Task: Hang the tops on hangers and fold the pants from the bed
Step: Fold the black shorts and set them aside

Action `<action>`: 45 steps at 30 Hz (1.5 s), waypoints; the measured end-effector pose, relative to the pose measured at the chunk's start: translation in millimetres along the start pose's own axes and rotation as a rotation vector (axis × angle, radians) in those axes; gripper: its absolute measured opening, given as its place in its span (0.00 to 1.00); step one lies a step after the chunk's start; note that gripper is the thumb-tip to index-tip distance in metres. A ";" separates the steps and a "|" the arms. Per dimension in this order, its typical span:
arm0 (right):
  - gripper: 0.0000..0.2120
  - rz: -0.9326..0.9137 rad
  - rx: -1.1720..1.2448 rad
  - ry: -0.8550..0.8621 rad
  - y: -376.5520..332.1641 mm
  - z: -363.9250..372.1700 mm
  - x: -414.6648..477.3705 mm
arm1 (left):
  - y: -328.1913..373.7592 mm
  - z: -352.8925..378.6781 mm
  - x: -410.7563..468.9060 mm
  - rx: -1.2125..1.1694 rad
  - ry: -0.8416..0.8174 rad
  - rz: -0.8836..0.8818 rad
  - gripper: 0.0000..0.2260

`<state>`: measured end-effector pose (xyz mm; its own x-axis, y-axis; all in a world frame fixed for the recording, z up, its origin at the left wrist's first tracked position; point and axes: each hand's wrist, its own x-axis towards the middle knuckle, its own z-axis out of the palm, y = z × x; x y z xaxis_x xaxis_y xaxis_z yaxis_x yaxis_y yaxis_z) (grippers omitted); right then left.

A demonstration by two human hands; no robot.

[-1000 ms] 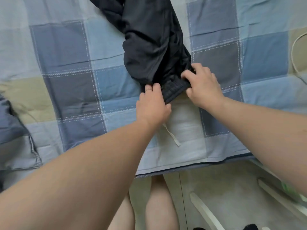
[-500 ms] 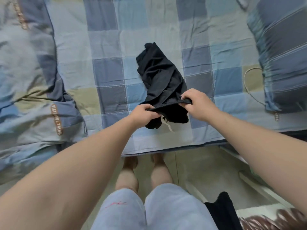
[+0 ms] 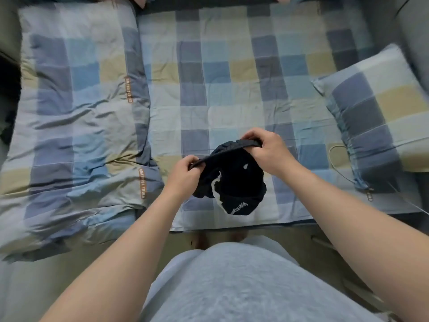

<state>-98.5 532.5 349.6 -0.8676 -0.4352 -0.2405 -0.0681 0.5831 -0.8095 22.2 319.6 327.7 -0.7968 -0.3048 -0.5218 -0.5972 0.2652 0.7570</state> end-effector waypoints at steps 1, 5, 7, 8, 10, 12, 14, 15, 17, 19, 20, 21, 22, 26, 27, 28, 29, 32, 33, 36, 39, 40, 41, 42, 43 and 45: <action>0.09 -0.021 -0.015 -0.008 -7.8 -2.3 -0.8 | 2.8 -10.7 -4.6 0.032 0.039 0.019 0.06; 0.20 -0.094 -0.150 0.071 -28.7 -11.3 -1.3 | 16.2 -43.7 -13.5 0.160 0.221 0.043 0.16; 0.20 -0.136 -0.250 0.152 -35.8 -17.9 3.0 | 23.8 -58.9 -12.2 0.211 0.272 0.040 0.17; 0.19 -0.146 -0.302 0.180 -37.7 -22.0 5.6 | 27.1 -66.2 -10.4 0.242 0.290 0.036 0.16; 0.18 -0.134 -0.398 0.217 -38.9 -32.1 10.7 | 34.0 -80.2 -5.7 0.282 0.318 0.007 0.15; 0.16 -0.100 -0.485 0.244 -40.0 -41.1 15.0 | 42.5 -92.9 -1.6 0.302 0.343 -0.039 0.13; 0.15 -0.074 -0.552 0.284 -42.8 -48.5 19.5 | 51.3 -103.7 3.6 0.331 0.364 -0.056 0.11; 0.15 -0.059 -0.555 0.315 -45.1 -51.4 21.7 | 55.3 -107.9 6.2 0.345 0.373 -0.058 0.11; 0.15 0.020 -0.414 0.417 -53.2 -55.4 26.7 | 61.8 -113.5 11.7 0.370 0.388 -0.065 0.10; 0.16 0.177 -0.098 0.509 -66.6 -56.8 32.9 | 67.8 -113.8 15.1 0.389 0.381 -0.083 0.08; 0.17 0.259 0.102 0.499 -74.6 -56.2 36.3 | 70.3 -111.9 16.5 0.400 0.366 -0.094 0.08; 0.17 0.334 0.304 0.438 -82.9 -55.1 39.5 | 73.2 -109.5 17.3 0.415 0.339 -0.105 0.06; 0.17 0.405 0.463 0.351 -90.8 -54.1 42.0 | 75.4 -106.6 18.1 0.431 0.308 -0.111 0.05; 0.15 0.399 0.475 0.190 -106.7 -55.5 52.2 | 82.5 -103.5 20.4 0.305 0.216 -0.074 0.14; 0.13 0.351 0.379 0.193 -106.0 -58.4 54.4 | 83.8 -105.5 19.8 0.253 0.216 -0.059 0.15; 0.10 0.301 0.283 0.196 -105.2 -62.1 55.0 | 83.8 -108.8 19.9 0.232 0.226 -0.039 0.14; 0.09 0.260 0.199 0.189 -103.6 -66.6 55.4 | 83.4 -113.0 19.8 0.233 0.239 -0.025 0.12; 0.16 0.196 0.007 0.103 -95.3 -80.7 53.6 | 79.2 -128.0 19.7 0.248 0.254 -0.036 0.10; 0.18 0.148 -0.125 0.102 -93.2 -83.8 51.1 | 77.6 -132.2 18.9 0.251 0.268 -0.061 0.11; 0.17 -0.026 -0.536 0.242 -88.0 -83.1 44.7 | 74.2 -134.2 19.5 0.245 0.288 -0.115 0.11; 0.17 0.052 -0.503 0.323 -85.6 -81.2 44.8 | 72.9 -130.4 23.1 -0.004 0.365 -0.178 0.11; 0.18 0.114 -0.455 0.327 -83.6 -83.8 45.4 | 71.2 -132.3 23.8 -0.132 0.391 -0.217 0.12; 0.18 0.157 -0.436 0.328 -80.6 -87.6 46.2 | 69.1 -136.1 24.2 -0.239 0.420 -0.245 0.13; 0.18 0.176 -0.453 0.327 -77.2 -92.0 46.1 | 67.1 -140.3 25.0 -0.302 0.439 -0.250 0.14; 0.17 0.182 -0.482 0.323 -73.8 -96.1 45.2 | 65.7 -143.9 25.3 -0.307 0.447 -0.229 0.15; 0.17 0.168 -0.524 0.327 -69.4 -101.7 43.2 | 68.4 -147.5 25.1 -0.270 0.476 -0.159 0.15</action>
<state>-181.3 542.9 449.9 -0.9872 -0.1253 -0.0987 -0.0782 0.9194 -0.3855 -25.0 195.2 424.4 -0.5323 -0.7169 -0.4503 -0.6118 -0.0419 0.7899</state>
